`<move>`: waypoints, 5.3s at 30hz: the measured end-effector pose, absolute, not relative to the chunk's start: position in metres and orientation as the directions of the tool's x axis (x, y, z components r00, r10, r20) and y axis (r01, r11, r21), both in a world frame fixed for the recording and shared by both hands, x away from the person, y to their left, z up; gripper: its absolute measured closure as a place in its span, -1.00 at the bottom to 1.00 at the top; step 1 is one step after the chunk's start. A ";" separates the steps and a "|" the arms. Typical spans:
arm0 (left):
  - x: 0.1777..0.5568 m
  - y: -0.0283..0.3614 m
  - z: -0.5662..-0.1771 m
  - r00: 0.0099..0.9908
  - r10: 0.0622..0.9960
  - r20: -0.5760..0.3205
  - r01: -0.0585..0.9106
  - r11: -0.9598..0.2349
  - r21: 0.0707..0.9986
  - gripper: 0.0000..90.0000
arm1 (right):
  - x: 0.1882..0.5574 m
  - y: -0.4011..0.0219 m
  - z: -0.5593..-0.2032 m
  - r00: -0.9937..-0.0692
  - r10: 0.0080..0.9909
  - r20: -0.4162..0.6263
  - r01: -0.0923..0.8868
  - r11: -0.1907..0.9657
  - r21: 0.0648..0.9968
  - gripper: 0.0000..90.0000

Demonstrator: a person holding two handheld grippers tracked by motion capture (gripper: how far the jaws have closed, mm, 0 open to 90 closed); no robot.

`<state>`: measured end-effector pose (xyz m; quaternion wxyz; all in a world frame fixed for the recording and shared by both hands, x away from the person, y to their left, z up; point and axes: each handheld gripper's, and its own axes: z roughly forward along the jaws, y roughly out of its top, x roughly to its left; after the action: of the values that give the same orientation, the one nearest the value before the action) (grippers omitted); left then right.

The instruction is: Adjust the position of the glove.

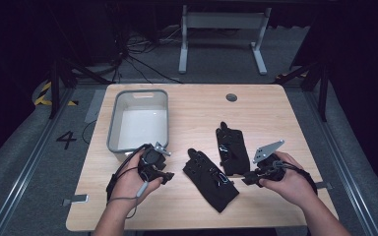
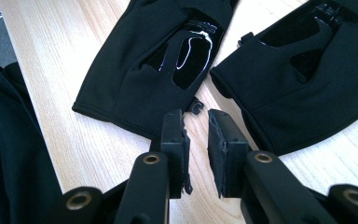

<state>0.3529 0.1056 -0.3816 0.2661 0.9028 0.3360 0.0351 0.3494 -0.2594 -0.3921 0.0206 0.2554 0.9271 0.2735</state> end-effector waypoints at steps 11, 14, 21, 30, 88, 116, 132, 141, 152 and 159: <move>0.354 0.096 -0.384 0.794 0.596 -0.115 0.565 -0.657 0.499 0.24 | 0.344 -0.248 -0.398 -0.883 0.453 0.123 0.453 0.755 0.474 0.71; 0.355 0.093 -0.385 0.799 0.590 -0.116 0.562 -0.663 0.495 0.25 | 0.342 -0.244 -0.402 -0.887 0.443 0.131 0.450 0.764 0.463 0.71; 0.359 0.087 -0.391 0.807 0.577 -0.122 0.556 -0.674 0.486 0.26 | 0.345 -0.245 -0.415 -0.860 0.486 0.158 0.502 0.746 0.438 0.71; 0.366 0.073 -0.401 0.823 0.553 -0.129 0.543 -0.698 0.467 0.27 | 0.340 -0.241 -0.422 -0.845 0.513 0.149 0.519 0.722 0.457 0.63; 0.398 0.052 -0.433 0.725 0.666 -0.173 0.658 -0.596 0.461 0.45 | 0.332 -0.230 -0.433 -0.859 0.510 0.039 0.477 0.772 0.421 0.96; 0.356 0.033 -0.402 0.813 0.575 -0.087 0.539 -0.689 0.484 0.97 | 0.334 -0.251 -0.409 -0.833 0.553 -0.013 0.479 0.733 0.483 0.96; 0.316 0.008 -0.401 0.884 0.448 -0.132 0.461 -0.789 0.408 0.97 | 0.348 -0.258 -0.405 -0.827 0.561 -0.037 0.471 0.728 0.499 0.96; 0.313 -0.002 -0.408 0.902 0.399 -0.167 0.432 -0.821 0.372 0.96 | 0.357 -0.263 -0.419 -0.819 0.574 -0.002 0.506 0.724 0.469 0.96; 0.321 0.010 -0.400 0.887 0.400 -0.229 0.461 -0.789 0.406 0.65 | 0.354 -0.268 -0.419 -0.808 0.589 0.009 0.534 0.725 0.435 0.91; 0.319 0.015 -0.391 0.889 0.381 -0.255 0.457 -0.780 0.427 0.56 | 0.356 -0.271 -0.421 -0.803 0.596 -0.011 0.528 0.719 0.452 0.76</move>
<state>0.3194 0.0146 -0.3913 0.2455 0.9402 0.2230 -0.0772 0.3559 -0.2706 -0.4208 0.0781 0.3042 0.9238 0.2192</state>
